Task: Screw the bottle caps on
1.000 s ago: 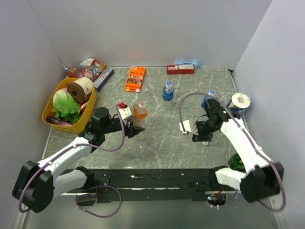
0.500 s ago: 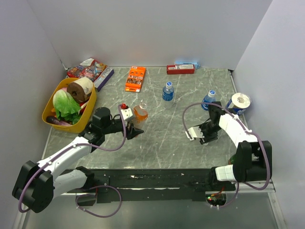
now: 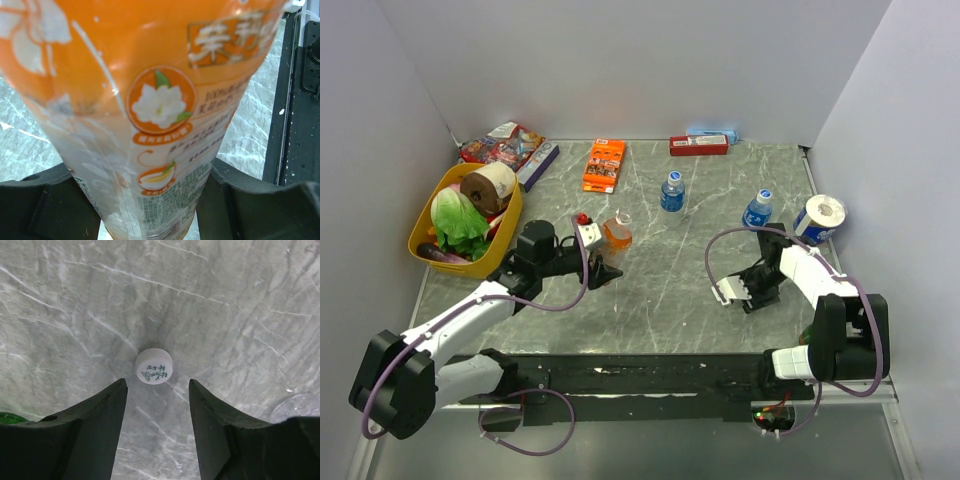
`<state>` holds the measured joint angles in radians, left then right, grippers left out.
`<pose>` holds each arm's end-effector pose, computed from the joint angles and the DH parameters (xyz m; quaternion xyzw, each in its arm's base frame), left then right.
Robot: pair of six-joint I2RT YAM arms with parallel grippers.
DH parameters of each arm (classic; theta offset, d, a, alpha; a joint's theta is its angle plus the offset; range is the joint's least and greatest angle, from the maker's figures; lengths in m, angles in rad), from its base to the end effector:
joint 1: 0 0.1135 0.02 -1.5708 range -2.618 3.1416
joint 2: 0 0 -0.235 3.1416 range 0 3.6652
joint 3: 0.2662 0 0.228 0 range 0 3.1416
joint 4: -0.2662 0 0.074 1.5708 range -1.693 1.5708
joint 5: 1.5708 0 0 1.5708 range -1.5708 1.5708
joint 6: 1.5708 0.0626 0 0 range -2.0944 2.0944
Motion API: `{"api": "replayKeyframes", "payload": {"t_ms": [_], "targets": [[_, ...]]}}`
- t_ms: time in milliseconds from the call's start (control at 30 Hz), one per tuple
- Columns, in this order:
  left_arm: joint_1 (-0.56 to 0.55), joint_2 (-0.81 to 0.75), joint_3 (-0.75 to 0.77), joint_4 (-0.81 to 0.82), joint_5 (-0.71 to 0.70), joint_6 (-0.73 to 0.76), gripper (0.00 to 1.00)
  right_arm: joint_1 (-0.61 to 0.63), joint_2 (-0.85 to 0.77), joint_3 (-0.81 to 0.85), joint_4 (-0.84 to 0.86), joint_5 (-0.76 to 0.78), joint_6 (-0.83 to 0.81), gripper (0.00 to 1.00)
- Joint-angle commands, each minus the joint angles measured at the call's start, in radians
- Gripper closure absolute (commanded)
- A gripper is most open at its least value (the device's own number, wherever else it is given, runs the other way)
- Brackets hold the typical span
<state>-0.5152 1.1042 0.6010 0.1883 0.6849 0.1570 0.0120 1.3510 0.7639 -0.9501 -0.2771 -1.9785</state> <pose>0.2001 -0.1588 0.2319 0.4376 0.6545 -0.3660 0.4961 0.1894 0.0194 0.1368 -0.8320 0.5371 0.0627 0.1242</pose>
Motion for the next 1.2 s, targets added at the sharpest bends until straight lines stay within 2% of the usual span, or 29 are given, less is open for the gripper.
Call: {"api": "replayKeyframes", "payload": {"t_ms": [0,733,1167], "targets": [[-0.005,0.006,0.043,0.004,0.025,0.016,0.49,-0.006,0.007,-0.015,0.004,-0.008,-0.210,0.41],[-0.005,0.020,0.043,-0.001,0.016,0.024,0.48,0.003,-0.009,-0.089,0.076,-0.013,-0.187,0.51],[-0.003,0.029,0.045,0.010,0.019,0.027,0.47,0.005,-0.012,-0.017,0.019,-0.042,-0.155,0.50]]}}
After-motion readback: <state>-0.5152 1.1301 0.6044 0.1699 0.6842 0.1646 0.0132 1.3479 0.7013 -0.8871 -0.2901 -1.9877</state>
